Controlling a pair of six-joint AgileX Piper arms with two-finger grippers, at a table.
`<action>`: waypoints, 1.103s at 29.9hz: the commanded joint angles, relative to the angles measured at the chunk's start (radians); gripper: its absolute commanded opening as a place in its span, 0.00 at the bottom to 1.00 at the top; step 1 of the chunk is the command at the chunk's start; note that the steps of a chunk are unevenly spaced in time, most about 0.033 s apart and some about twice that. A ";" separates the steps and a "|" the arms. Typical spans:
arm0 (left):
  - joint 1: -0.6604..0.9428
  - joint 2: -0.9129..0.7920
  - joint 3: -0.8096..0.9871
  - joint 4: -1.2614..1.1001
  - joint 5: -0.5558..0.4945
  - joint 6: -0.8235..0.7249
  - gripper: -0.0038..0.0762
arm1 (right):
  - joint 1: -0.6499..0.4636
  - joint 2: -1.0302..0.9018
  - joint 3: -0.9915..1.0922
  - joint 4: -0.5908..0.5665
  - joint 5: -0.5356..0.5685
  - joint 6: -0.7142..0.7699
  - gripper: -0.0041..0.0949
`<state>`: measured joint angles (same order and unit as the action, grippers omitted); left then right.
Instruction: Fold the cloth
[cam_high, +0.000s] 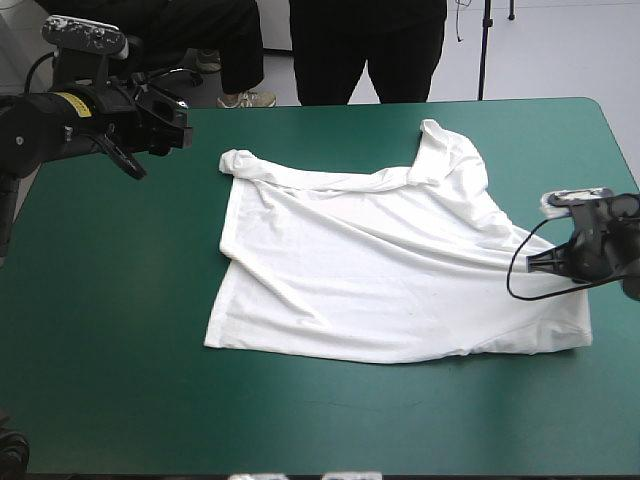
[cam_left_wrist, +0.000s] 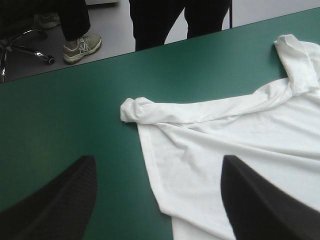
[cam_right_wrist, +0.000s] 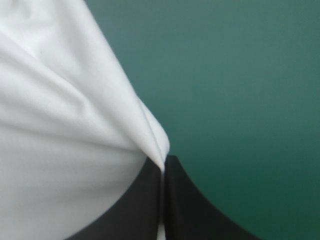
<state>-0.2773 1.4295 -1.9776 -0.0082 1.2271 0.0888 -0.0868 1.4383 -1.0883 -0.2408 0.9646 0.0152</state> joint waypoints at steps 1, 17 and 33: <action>-0.006 -0.031 -0.020 -0.011 -0.062 -0.003 0.68 | -0.100 -0.009 -0.095 -0.037 -0.022 -0.021 0.02; -0.006 -0.031 -0.020 -0.011 -0.061 -0.003 0.68 | -0.325 0.345 -0.593 0.119 0.010 -0.073 0.02; -0.006 -0.031 -0.020 -0.011 -0.047 -0.003 0.68 | -0.411 0.401 -0.640 0.461 0.081 -0.346 0.33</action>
<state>-0.2773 1.4295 -1.9776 -0.0082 1.2271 0.0898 -0.4904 1.8950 -1.6958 0.1866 1.0295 -0.2982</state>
